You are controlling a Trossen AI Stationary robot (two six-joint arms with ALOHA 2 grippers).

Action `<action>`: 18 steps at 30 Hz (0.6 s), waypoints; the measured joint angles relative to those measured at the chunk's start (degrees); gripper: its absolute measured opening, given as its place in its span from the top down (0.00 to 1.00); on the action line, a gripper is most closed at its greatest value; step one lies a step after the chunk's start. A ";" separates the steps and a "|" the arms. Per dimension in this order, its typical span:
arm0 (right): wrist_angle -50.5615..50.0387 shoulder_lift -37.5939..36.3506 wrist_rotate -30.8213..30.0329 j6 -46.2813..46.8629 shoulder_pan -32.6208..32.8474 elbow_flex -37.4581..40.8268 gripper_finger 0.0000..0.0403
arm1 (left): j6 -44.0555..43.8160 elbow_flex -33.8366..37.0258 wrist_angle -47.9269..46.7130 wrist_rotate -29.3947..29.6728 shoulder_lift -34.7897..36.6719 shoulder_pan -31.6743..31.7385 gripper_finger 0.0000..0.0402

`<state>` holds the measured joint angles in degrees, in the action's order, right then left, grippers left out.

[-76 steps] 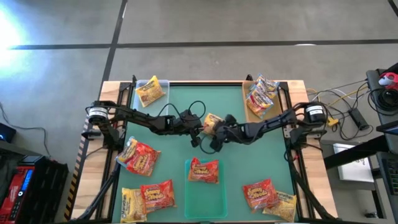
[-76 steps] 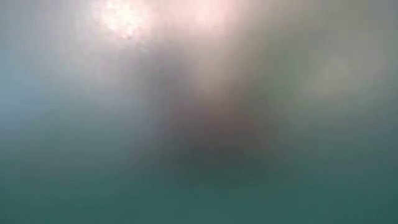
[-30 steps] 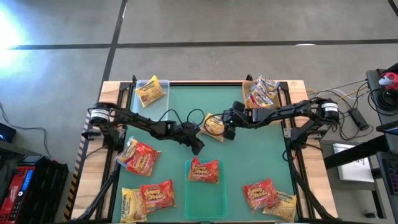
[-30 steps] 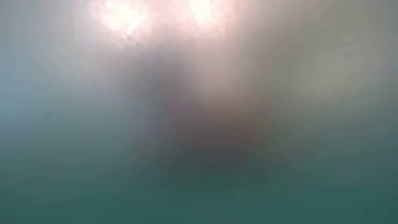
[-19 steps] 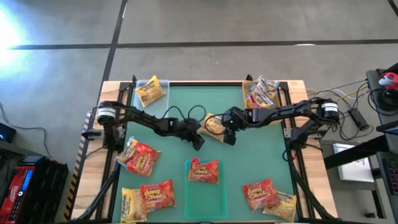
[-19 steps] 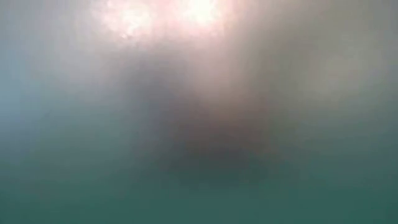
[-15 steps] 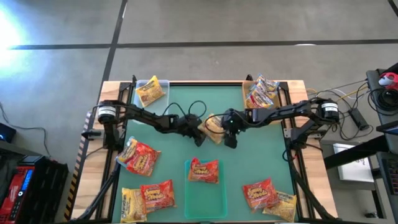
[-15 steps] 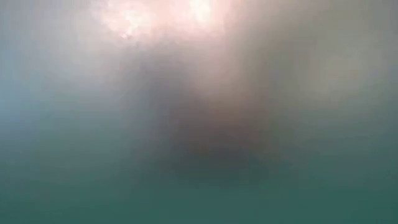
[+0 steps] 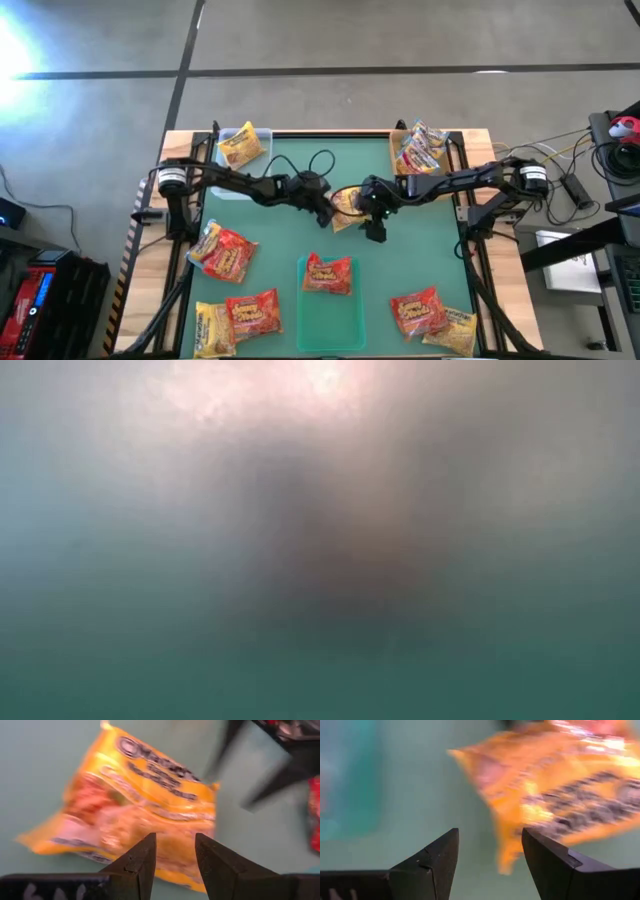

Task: Sort Maruchan noodles
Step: Put the yellow noodle pack into the transparent bin

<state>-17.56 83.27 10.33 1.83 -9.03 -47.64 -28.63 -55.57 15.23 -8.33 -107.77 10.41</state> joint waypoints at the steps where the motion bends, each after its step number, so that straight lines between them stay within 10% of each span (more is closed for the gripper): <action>1: -0.32 -0.01 -2.80 -0.01 -0.01 0.00 0.49 | -0.61 0.00 0.16 -0.15 0.00 -0.48 0.70; 6: -0.59 0.21 -12.00 1.42 -0.91 0.02 0.49 | -5.18 0.25 0.30 0.14 0.00 -2.10 0.70; 18: -0.16 0.23 -5.54 4.01 -1.63 0.07 0.49 | -5.90 0.72 6.16 3.33 0.02 -2.08 0.70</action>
<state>-17.72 83.50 4.78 5.84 -10.66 -47.57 -34.53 -54.85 21.38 -4.99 -107.74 8.33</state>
